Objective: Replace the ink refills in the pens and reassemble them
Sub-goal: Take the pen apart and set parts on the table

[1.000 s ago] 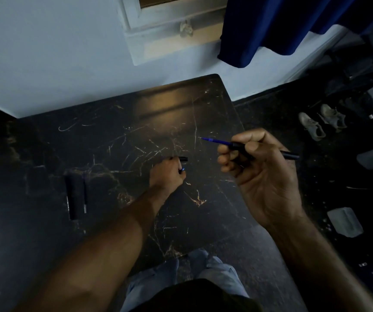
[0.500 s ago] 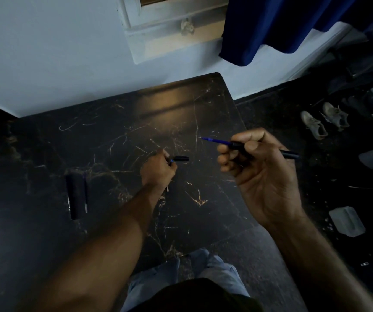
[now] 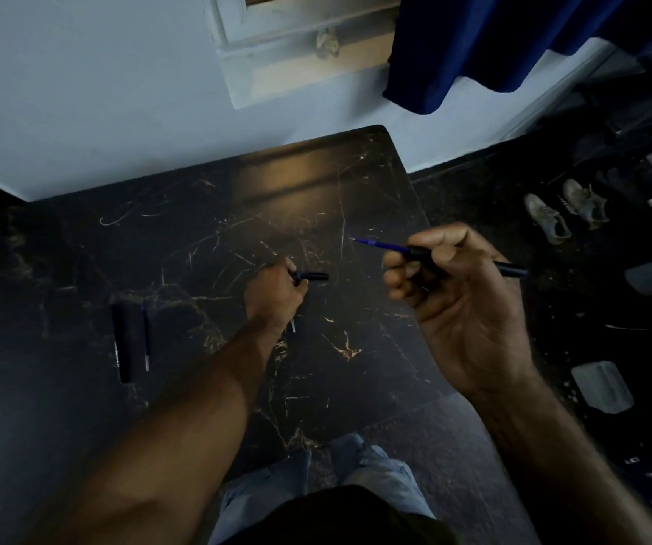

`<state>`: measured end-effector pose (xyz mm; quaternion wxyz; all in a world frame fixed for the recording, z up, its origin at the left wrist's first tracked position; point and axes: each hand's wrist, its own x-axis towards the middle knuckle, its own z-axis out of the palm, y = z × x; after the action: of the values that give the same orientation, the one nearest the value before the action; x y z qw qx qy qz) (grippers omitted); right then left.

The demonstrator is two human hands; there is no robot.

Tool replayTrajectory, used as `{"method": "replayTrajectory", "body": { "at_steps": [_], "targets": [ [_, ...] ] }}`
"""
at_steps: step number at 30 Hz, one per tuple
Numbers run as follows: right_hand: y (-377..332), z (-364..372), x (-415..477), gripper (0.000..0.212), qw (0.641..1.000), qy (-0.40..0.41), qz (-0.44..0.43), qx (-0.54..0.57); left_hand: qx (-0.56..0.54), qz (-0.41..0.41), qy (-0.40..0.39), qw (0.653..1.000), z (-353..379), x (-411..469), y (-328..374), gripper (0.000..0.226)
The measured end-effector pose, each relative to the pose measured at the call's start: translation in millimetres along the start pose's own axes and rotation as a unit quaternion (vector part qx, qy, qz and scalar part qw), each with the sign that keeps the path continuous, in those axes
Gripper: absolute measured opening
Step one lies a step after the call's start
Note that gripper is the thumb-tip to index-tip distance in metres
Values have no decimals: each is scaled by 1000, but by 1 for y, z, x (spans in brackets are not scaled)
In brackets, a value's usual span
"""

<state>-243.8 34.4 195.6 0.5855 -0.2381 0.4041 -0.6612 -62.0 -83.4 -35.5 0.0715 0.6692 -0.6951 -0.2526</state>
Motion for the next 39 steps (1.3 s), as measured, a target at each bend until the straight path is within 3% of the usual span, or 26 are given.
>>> {"method": "replayTrajectory", "body": {
  "at_steps": [5,8,10,12,14,17,22,25,33,35,39],
  "targets": [
    [-1,-1,0,18,1000,-4,-5,4,-30,-3,-13,999,-15,-5,6,32],
    [-3,-2,1,19,1000,0,-9,16,-200,2,19,980,-53,-10,32,22],
    [-2,0,4,20,1000,4,-10,30,-379,38,10,925,-92,-22,56,14],
    [-1,5,9,20,999,9,-9,48,-505,134,-43,852,-135,-38,79,14],
    [0,13,14,19,997,14,-5,73,-561,229,-107,788,-168,-54,100,17],
    [-3,24,20,22,995,-1,-6,97,-572,285,-126,759,-191,-64,118,20],
    [-4,31,23,19,996,-15,-20,81,-619,242,-96,741,-194,-72,114,17],
    [1,32,22,18,997,-13,-10,79,-661,170,-60,729,-190,-75,109,12],
    [3,10,14,17,997,4,-1,78,-780,-33,55,622,-211,-49,52,15],
    [2,1,11,17,997,9,0,74,-760,-71,70,642,-206,-41,34,10],
    [3,-10,8,19,997,30,8,70,-592,-96,17,800,-146,-42,27,6]
  ]
}}
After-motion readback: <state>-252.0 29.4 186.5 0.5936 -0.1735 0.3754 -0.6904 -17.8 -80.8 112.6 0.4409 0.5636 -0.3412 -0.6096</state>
